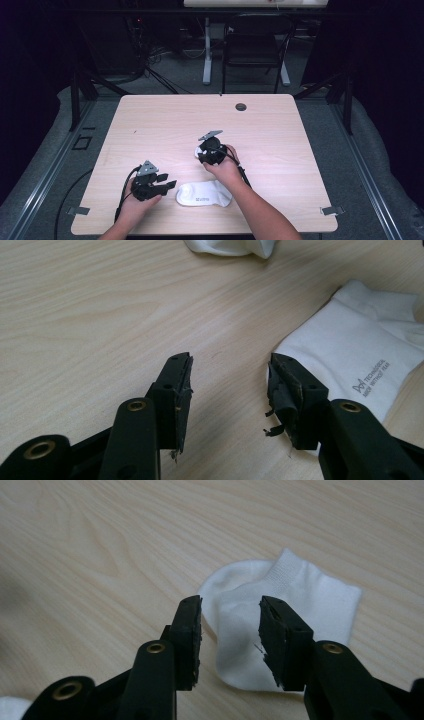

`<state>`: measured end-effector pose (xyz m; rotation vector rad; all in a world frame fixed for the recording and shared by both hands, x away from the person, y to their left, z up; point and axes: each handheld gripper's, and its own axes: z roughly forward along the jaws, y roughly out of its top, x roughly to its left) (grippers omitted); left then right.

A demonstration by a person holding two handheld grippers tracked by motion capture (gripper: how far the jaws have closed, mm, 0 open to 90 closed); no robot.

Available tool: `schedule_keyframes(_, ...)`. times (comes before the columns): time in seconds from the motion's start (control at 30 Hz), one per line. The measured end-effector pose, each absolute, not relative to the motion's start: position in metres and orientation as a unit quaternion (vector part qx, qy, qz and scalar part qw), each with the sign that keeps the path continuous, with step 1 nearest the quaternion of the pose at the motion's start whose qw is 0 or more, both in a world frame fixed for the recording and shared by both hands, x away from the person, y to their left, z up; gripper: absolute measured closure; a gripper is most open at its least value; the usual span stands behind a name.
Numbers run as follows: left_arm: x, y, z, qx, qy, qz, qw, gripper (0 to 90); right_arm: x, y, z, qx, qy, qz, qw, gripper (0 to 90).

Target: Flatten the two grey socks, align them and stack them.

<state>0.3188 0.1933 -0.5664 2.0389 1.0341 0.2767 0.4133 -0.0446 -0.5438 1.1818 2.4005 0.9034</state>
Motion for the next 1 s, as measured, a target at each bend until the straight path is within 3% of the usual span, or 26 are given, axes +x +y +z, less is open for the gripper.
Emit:
schedule_keyframes(0.27, 0.32, 0.193, -0.568, 0.812, 0.406, 0.107, 0.406, 52.5, 0.419, -0.041, -0.556, 0.419, 0.842, 0.3, 0.163, 59.4)
schedule_keyframes(0.43, 0.32, 0.192, -0.568, 0.81, 0.409, 0.104, 0.406, 52.5, 0.42, -0.042, -0.557, 0.424, 0.844, 0.287, 0.159, 71.3)
schedule_keyframes(0.5, 0.32, 0.192, -0.568, 0.811, 0.409, 0.105, 0.406, 52.5, 0.419, -0.043, -0.557, 0.418, 0.849, 0.28, 0.161, 79.9)
schedule_keyframes(0.63, 0.32, 0.192, -0.568, 0.81, 0.409, 0.105, 0.406, 52.4, 0.417, -0.043, -0.556, 0.421, 0.848, 0.281, 0.157, 85.7)
schedule_keyframes(1.0, 0.321, 0.192, -0.569, 0.809, 0.412, 0.107, 0.406, 52.4, 0.399, -0.038, -0.544, 0.413, 0.851, 0.3, 0.125, 86.9)
